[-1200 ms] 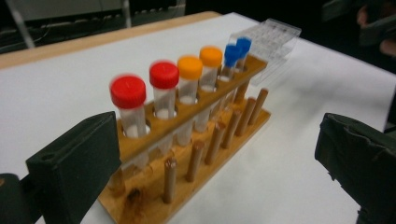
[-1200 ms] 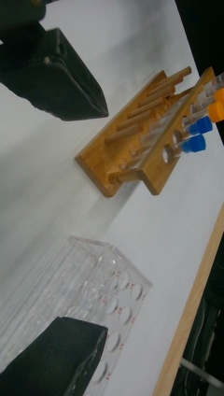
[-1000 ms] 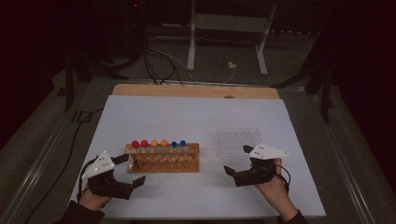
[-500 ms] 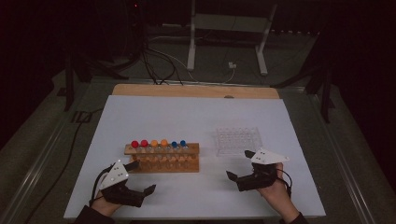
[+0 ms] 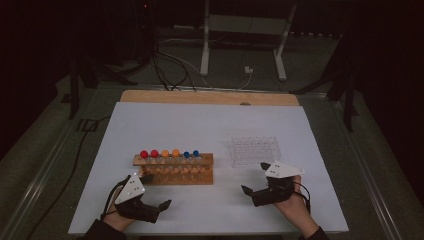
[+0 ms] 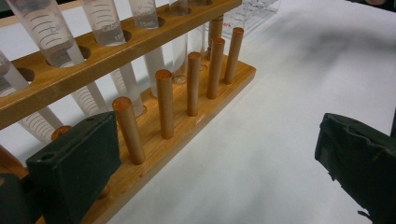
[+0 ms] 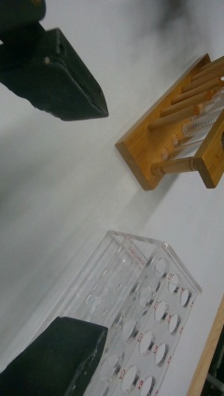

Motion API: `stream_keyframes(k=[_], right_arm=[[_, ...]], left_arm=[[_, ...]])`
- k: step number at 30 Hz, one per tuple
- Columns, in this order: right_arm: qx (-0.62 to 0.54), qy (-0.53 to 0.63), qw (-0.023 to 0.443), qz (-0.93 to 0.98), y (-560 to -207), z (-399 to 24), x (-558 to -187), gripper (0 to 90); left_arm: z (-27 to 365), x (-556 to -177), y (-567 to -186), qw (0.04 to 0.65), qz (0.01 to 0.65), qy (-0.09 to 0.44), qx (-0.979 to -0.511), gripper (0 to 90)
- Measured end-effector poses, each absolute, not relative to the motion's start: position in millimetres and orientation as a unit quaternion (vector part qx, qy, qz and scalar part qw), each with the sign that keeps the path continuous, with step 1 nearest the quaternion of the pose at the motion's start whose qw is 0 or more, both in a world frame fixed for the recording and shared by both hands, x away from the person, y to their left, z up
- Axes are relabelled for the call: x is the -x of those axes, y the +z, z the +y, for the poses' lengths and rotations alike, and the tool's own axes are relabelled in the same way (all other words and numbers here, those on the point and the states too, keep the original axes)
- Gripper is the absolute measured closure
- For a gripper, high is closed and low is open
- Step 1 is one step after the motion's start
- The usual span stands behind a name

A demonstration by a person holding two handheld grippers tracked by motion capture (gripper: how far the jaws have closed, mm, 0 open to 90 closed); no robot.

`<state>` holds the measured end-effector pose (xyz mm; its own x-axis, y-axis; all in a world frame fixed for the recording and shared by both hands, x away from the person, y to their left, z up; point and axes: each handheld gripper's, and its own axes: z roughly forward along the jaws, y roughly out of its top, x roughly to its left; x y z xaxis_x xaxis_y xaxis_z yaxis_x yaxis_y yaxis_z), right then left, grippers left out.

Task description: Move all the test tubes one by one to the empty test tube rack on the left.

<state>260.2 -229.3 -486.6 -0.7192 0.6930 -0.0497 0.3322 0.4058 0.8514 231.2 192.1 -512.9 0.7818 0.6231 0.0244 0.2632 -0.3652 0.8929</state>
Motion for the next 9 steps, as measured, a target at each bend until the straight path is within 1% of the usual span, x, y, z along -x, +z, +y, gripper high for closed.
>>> stream_keyframes(k=[9], right_arm=[[-0.318, 0.447, 0.200, 0.812, -485.3, -230.5, -260.2, 0.0]], left_arm=[[192.1, -230.4, -512.0, 0.494, 0.271, 0.177, -0.807, 0.9]])
